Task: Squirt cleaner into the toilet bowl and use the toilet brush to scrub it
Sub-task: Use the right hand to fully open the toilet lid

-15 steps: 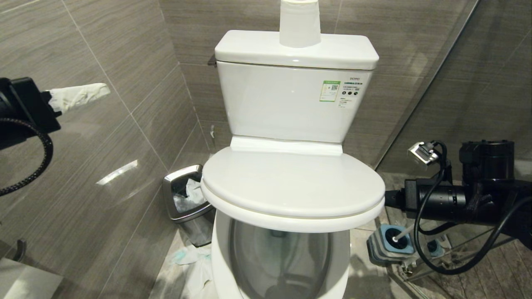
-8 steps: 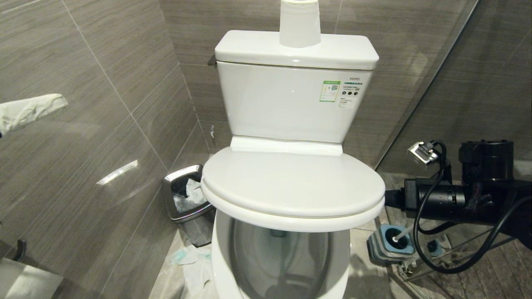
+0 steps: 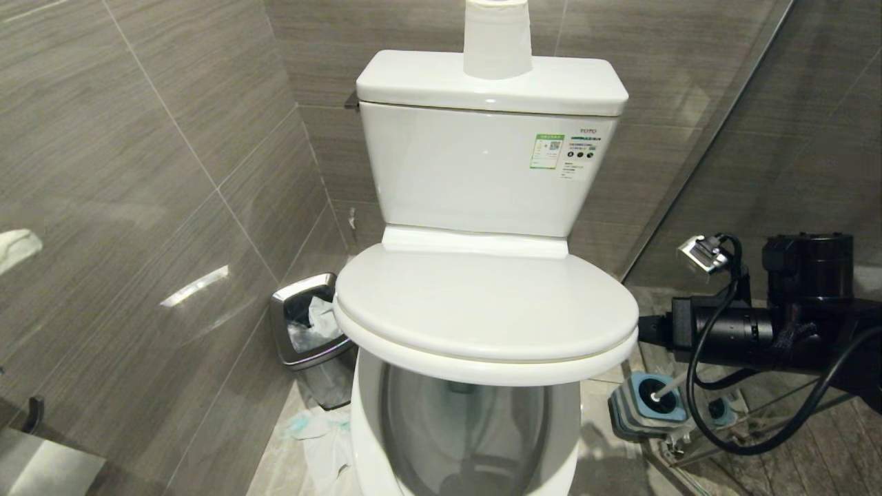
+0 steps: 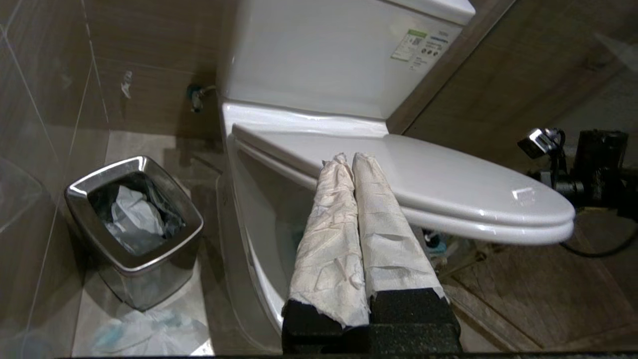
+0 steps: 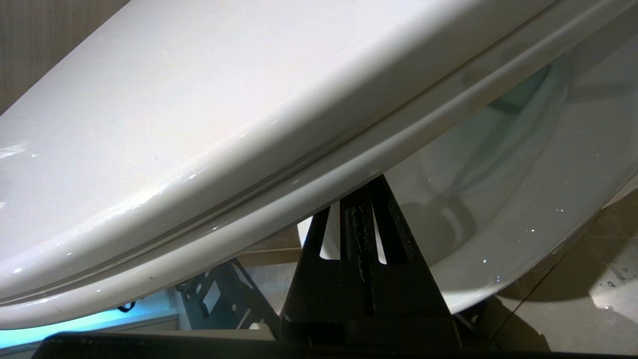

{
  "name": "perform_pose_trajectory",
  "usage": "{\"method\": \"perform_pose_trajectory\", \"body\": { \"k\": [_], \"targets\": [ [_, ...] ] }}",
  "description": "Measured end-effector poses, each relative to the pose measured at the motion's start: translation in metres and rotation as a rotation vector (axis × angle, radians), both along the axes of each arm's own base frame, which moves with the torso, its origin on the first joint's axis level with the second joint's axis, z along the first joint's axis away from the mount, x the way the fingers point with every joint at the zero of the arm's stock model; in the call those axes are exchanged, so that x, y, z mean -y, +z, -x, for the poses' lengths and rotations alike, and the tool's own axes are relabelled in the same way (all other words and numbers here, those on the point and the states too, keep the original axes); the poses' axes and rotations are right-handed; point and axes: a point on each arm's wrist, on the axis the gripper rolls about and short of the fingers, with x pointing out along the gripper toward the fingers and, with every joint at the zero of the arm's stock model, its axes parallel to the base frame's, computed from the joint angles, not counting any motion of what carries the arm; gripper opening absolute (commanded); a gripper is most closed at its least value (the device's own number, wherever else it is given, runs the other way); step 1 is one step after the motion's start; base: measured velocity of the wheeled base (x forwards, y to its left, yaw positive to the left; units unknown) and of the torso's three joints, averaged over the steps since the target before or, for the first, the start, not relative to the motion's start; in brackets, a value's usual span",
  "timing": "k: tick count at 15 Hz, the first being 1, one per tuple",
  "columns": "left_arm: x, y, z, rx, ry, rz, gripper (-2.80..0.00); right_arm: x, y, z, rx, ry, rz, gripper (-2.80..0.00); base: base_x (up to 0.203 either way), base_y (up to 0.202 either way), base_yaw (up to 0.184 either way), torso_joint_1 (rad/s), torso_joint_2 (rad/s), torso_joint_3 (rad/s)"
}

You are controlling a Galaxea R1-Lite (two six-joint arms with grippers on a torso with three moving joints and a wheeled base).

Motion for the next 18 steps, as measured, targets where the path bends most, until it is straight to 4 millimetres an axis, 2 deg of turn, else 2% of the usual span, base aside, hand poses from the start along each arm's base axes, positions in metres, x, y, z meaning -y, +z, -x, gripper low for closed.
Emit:
{"method": "perform_pose_trajectory", "body": {
  "k": [3, 7, 12, 18],
  "targets": [
    [0.0, -0.014, 0.027, -0.014, -0.046, -0.005, -2.8, 0.0, 0.001, 0.0, 0.004, -0.001, 0.0, -2.8, 0.0, 0.0, 0.0, 0.0, 0.0, 0.0],
    [-0.001, -0.022, 0.054, 0.01, -0.054, -0.004, -2.8, 0.0, 0.006, -0.003, 0.038, -0.002, -0.004, -2.8, 0.0, 0.0, 0.0, 0.0, 0.0, 0.0],
    [-0.002, -0.025, 0.068, 0.045, -0.045, -0.001, -2.8, -0.001, 0.008, -0.004, 0.048, -0.002, -0.006, -2.8, 0.0, 0.0, 0.0, 0.0, 0.0, 0.0],
    [-0.003, -0.056, 0.08, -0.013, -0.041, -0.011, -2.8, -0.001, 0.005, -0.008, 0.051, -0.002, -0.006, -2.8, 0.0, 0.0, 0.0, 0.0, 0.0, 0.0]
  ]
}}
